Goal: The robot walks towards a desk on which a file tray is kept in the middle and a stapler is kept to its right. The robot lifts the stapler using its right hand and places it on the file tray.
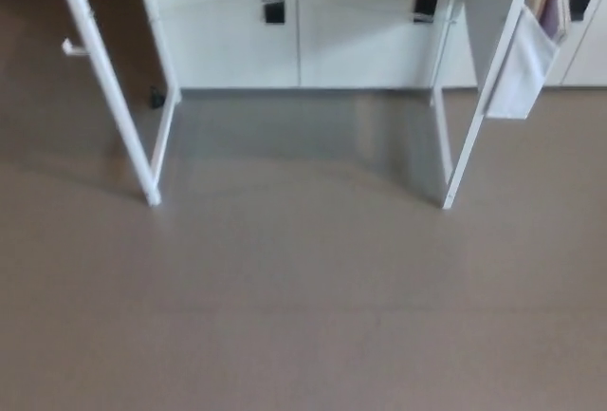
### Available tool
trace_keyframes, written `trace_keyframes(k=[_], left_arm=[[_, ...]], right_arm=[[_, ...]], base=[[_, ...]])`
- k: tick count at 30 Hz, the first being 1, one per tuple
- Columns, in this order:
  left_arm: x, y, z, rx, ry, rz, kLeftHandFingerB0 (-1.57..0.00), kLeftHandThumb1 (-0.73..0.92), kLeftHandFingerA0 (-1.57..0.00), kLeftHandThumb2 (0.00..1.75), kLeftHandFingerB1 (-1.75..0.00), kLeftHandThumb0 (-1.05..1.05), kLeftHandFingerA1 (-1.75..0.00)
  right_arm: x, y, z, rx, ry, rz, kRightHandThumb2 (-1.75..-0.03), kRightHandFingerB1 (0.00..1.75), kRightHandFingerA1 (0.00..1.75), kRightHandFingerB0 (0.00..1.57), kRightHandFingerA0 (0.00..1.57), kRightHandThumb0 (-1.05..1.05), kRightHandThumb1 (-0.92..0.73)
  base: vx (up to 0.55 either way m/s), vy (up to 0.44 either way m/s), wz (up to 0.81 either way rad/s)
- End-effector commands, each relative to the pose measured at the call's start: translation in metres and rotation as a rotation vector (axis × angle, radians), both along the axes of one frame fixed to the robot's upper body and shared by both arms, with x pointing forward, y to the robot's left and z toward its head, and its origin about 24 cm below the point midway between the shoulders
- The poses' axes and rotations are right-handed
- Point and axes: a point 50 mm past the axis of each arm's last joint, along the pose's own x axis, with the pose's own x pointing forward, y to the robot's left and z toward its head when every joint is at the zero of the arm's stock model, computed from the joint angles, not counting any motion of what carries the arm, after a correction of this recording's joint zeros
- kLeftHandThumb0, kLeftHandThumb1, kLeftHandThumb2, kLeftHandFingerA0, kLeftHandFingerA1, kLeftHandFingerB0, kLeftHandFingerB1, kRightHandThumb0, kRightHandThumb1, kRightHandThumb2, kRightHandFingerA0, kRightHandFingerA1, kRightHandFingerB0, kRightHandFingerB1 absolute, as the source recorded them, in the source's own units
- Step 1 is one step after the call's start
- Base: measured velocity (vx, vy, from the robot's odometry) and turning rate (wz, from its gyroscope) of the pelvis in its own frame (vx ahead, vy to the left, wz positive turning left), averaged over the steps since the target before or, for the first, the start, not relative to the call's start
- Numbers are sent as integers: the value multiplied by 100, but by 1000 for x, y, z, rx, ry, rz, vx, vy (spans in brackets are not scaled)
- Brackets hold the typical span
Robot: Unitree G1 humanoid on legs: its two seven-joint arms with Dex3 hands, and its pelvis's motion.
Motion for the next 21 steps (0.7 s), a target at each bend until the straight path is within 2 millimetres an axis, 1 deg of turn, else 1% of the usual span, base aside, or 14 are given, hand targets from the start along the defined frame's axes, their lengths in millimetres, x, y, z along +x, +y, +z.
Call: trace_keyframes(k=[1, 2, 3, 4, 5, 9, 10, 12, 14, 15, 18, 19, 20, 21], left_arm=[[7, 6, 7, 37, -15, -28, -13, 73, -38, 63, -24, -56, -44], [6, 6, 6, 40, -12, -33, -13, 73, -39, 62, -24, -55, -43], [6, 6, 6, 42, -9, -30, -13, 73, -38, 62, -26, -55, -41], [6, 6, 6, 38, -13, -24, -13, 74, -37, 63, -26, -55, -42], [6, 6, 6, 36, -16, -19, -13, 74, -41, 62, -26, -53, -43], [5, 5, 5, 34, -17, 12, -15, 73, -41, 62, -26, -53, -42], [5, 6, 5, 38, -8, -11, -14, 73, -40, 61, -25, -55, -42], [4, 6, 6, 43, -7, -26, -8, 58, -32, 86, -39, -62, -53], [4, 6, 5, 44, -5, -27, -8, 58, -32, 86, -39, -62, -53], [4, 6, 6, 42, -7, -28, -14, 72, -42, 62, -26, -58, -45], [6, 6, 7, 18, -35, -11, -13, 73, -40, 63, -24, -55, -48], [6, 6, 6, 37, -13, -21, -6, 58, -37, 86, -38, -63, -54], [6, 6, 6, 36, -20, -16, -14, 73, -38, 62, -26, -54, -44], [6, 6, 6, 33, -25, -10, -7, 57, -31, 85, -39, -61, -52]], right_arm=[[4, -1, 3, 12, -46, -27, -63, 23, 45, 9, 12, -59, -66], [5, -1, 4, 6, -46, -18, -88, 36, 51, 0, 6, -56, -44], [6, 0, 6, 20, -45, -24, -62, 21, 42, 8, 8, -56, -67], [6, 0, 6, 12, -35, -5, -61, 23, 40, 7, 9, -59, -69], [6, -1, 6, 9, -29, 4, -90, 31, 48, 0, 0, -59, -48], [6, -2, 5, 13, -29, 1, -90, 33, 48, 1, 0, -57, -47], [5, -2, 5, 18, -40, -15, -62, 22, 43, 8, 8, -58, -67], [5, -2, 3, 11, -48, -9, -62, 23, 41, 8, 7, -57, -67], [5, -3, 2, 9, -47, -7, -62, 23, 41, 8, 7, -57, -67], [5, -3, 2, 9, -40, -7, -89, 33, 48, 0, 0, -58, -47], [6, -6, 0, -7, -22, -16, -62, 22, 42, 11, 13, -55, -67], [6, -4, 2, 1, -33, -22, -62, 22, 43, 10, 14, -54, -66], [5, -3, 3, 12, -41, -22, -62, 22, 43, 8, 11, -60, -68], [5, -3, 4, 8, -45, -10, -88, 36, 49, 0, 1, -57, -46]], base=[[517, 280, -53], [521, 269, -33], [484, 198, -5], [435, 142, -8], [379, 123, 3], [392, 64, 11], [323, -21, 21], [454, -69, 26], [575, -54, 53], [547, -70, 4], [520, -21, 22], [501, -14, -3], [487, -7, 0], [395, -32, -8]])
